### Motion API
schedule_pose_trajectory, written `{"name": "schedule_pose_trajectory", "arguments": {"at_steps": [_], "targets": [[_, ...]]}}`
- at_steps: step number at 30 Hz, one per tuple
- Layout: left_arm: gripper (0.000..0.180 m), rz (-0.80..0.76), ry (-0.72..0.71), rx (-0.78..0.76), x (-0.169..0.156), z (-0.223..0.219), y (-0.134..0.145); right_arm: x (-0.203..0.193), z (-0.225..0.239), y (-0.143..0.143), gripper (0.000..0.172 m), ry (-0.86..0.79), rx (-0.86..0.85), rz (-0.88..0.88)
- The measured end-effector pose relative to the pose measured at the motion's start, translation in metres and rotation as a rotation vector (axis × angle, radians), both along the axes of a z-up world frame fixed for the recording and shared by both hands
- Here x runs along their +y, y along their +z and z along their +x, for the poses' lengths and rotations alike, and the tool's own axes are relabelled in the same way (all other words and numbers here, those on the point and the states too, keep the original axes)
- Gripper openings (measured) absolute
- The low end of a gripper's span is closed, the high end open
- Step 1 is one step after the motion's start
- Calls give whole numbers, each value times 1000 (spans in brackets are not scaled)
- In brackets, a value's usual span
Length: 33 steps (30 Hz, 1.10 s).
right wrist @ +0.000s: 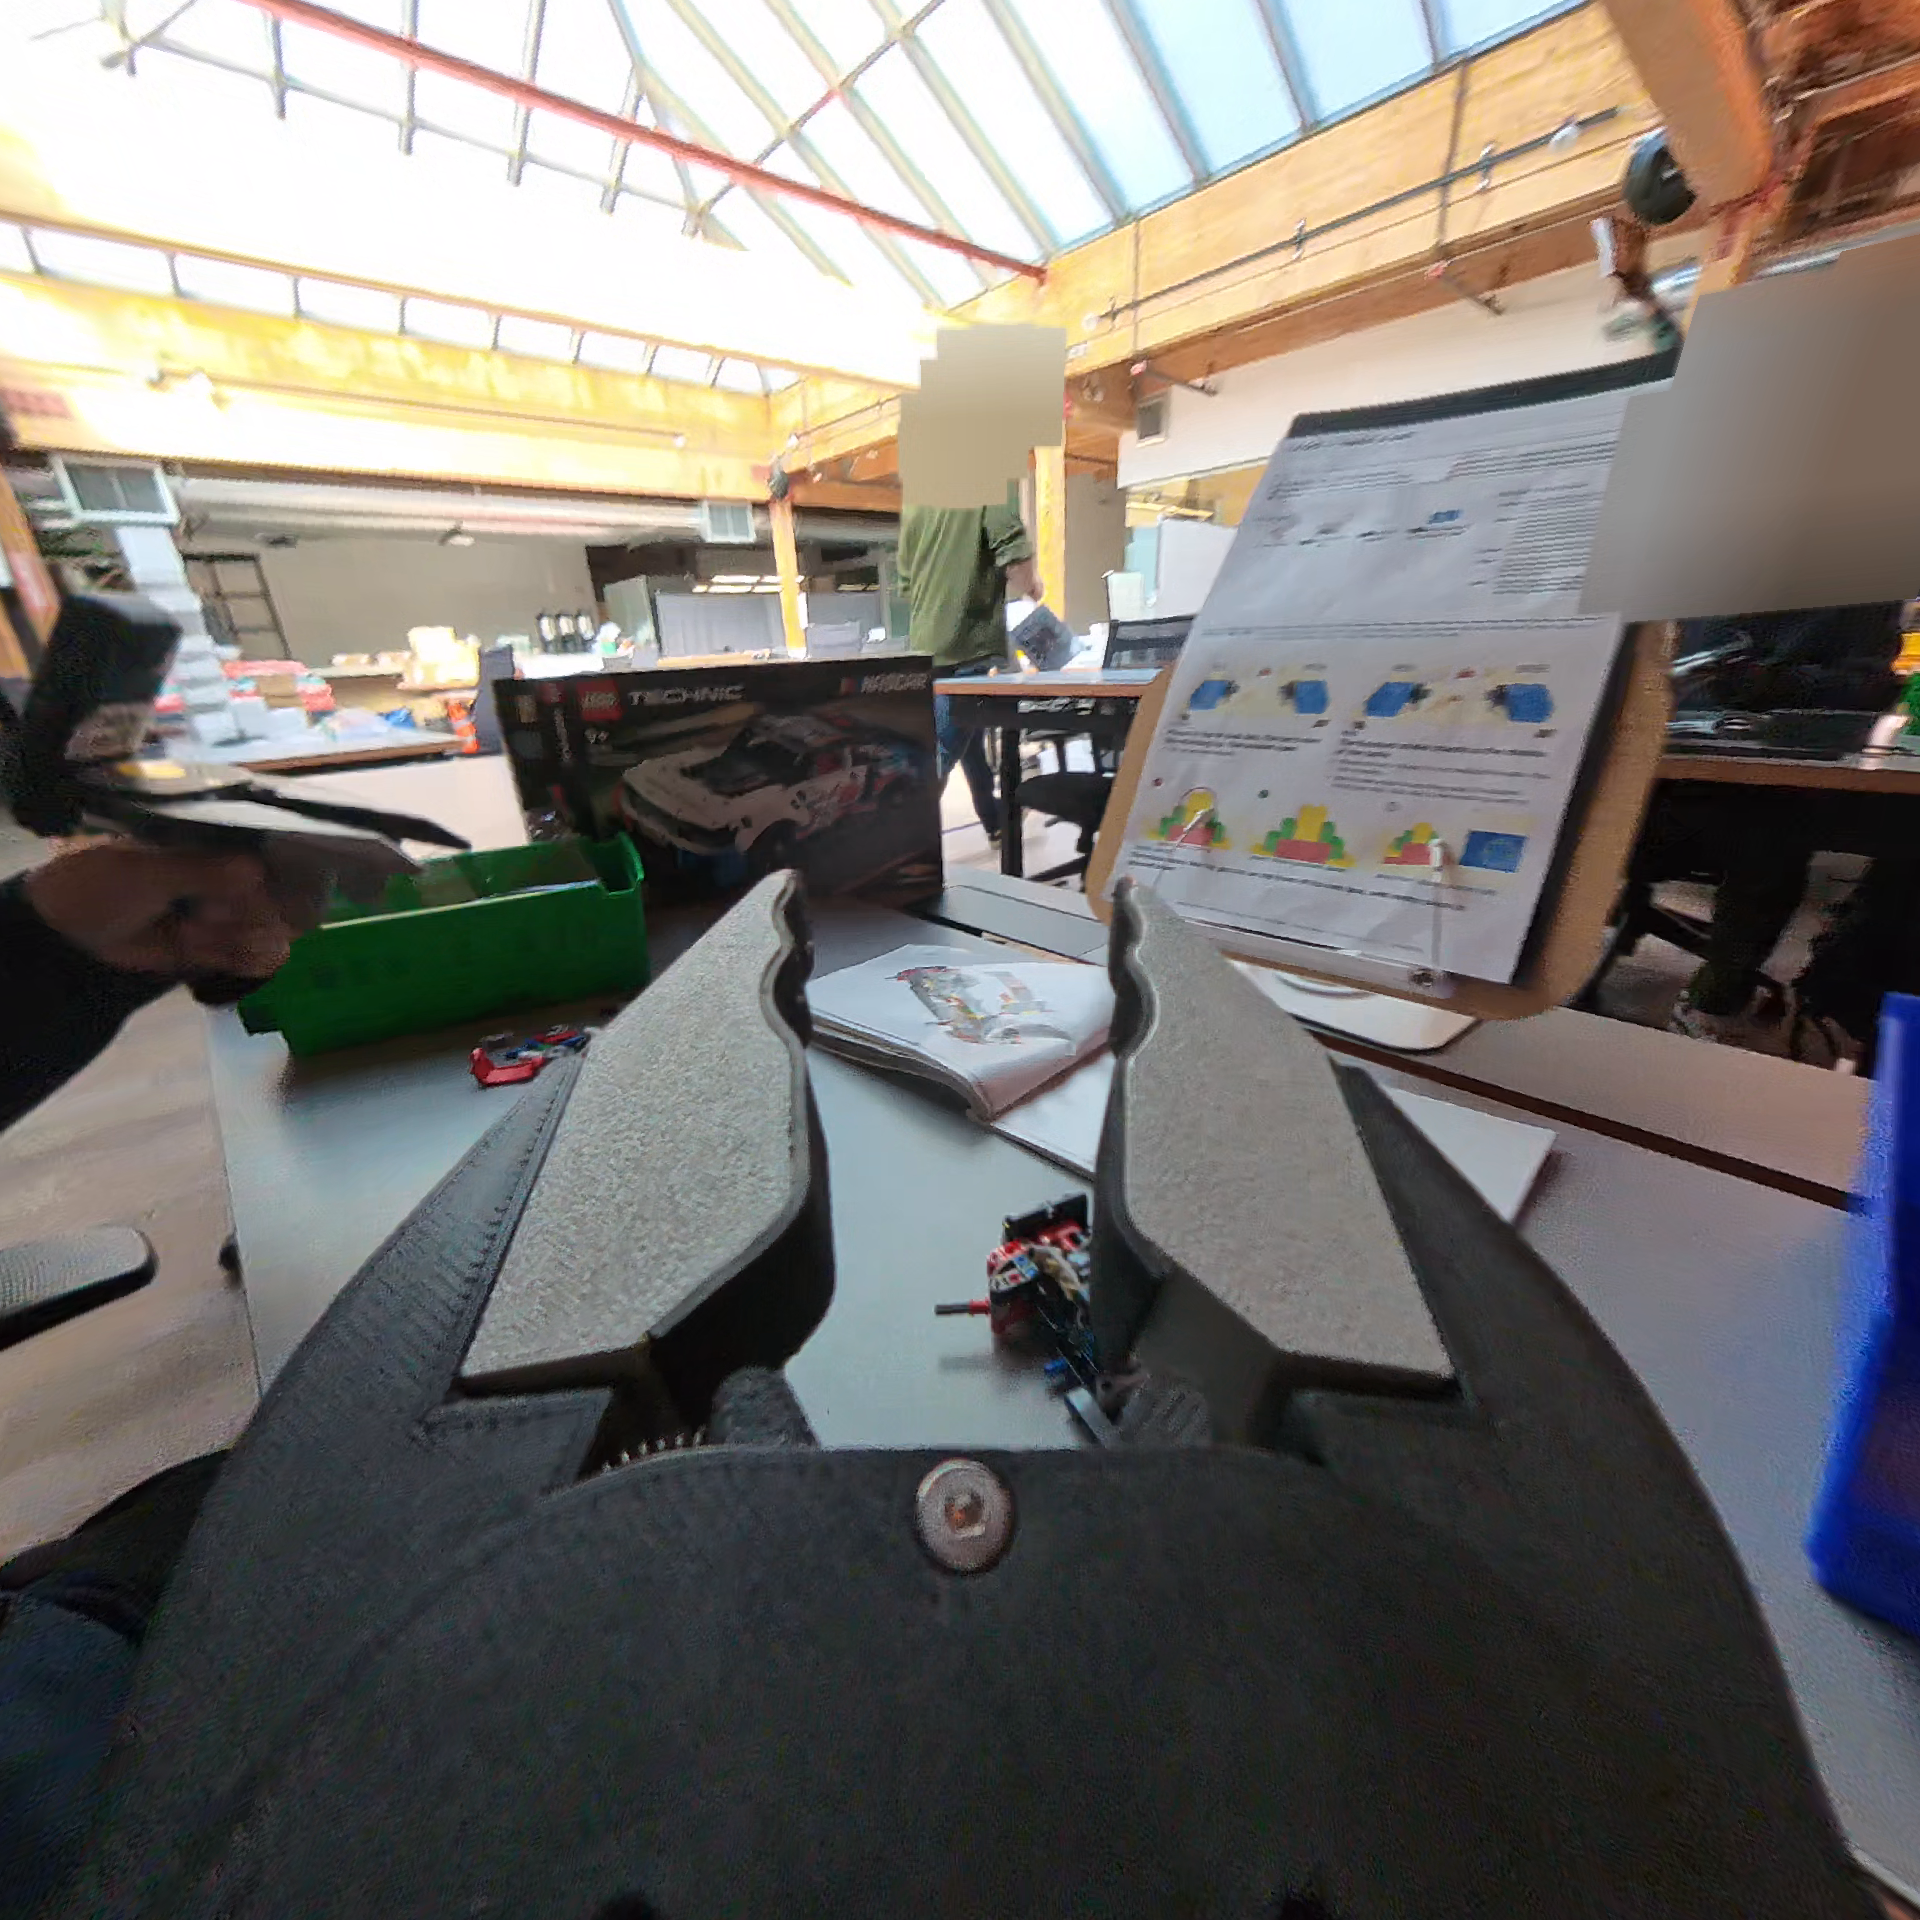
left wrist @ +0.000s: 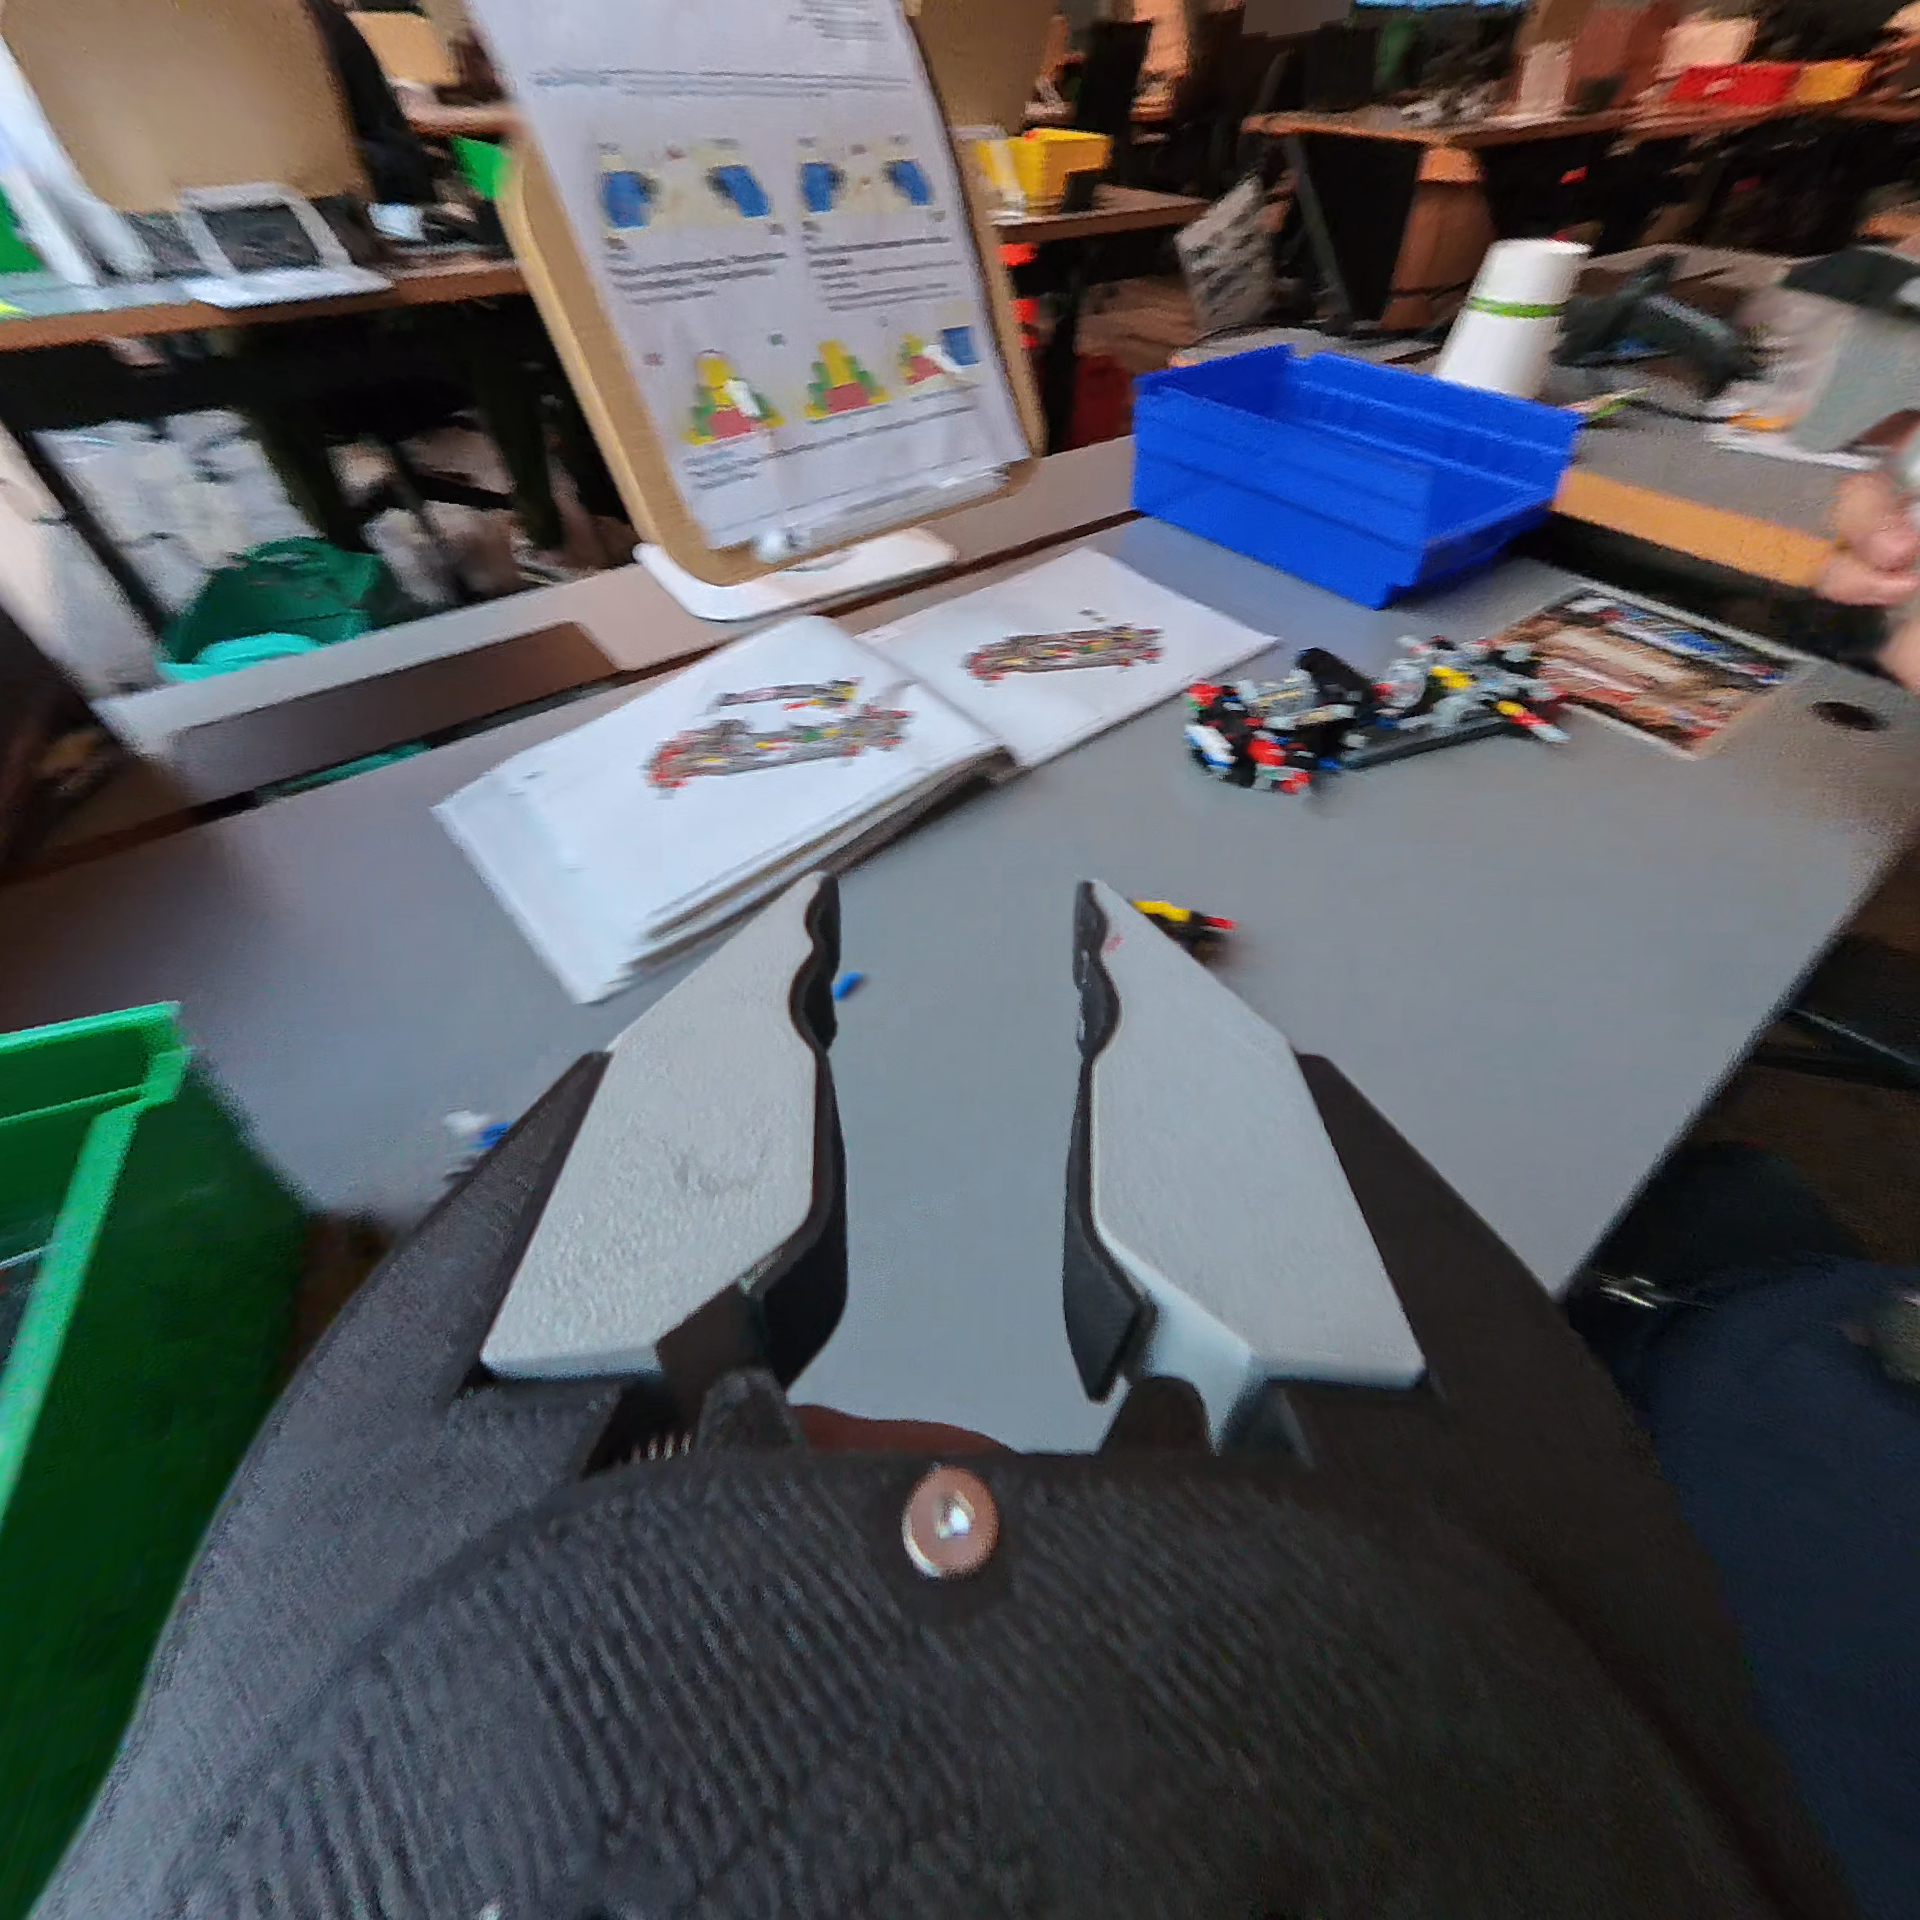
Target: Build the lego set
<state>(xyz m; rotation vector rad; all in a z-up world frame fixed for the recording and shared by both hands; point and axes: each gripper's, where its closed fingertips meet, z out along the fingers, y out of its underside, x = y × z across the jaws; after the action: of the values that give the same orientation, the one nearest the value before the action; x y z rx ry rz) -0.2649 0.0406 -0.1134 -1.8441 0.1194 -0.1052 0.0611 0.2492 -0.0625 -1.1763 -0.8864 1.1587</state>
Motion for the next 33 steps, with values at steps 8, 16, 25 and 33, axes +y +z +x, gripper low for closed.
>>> {"name": "schedule_pose_trajectory", "arguments": {"at_steps": [8, 16, 25, 33], "targets": [[54, -161, -261, -103, 32, 110, -94, -24, 46, -89, 80, 34, -164, -200], [69, -209, -215, 217, 27, 142, -138, -80, -32, -165, 87, 216, -546, -127], [82, -277, -75, 214, 13, 83, -154, -107, -92, -209, 46, 383, -769, -16], [71, -426, -144, 2, 16, 83, -172, -111, -94, -233, 40, 420, -929, 30]]}}
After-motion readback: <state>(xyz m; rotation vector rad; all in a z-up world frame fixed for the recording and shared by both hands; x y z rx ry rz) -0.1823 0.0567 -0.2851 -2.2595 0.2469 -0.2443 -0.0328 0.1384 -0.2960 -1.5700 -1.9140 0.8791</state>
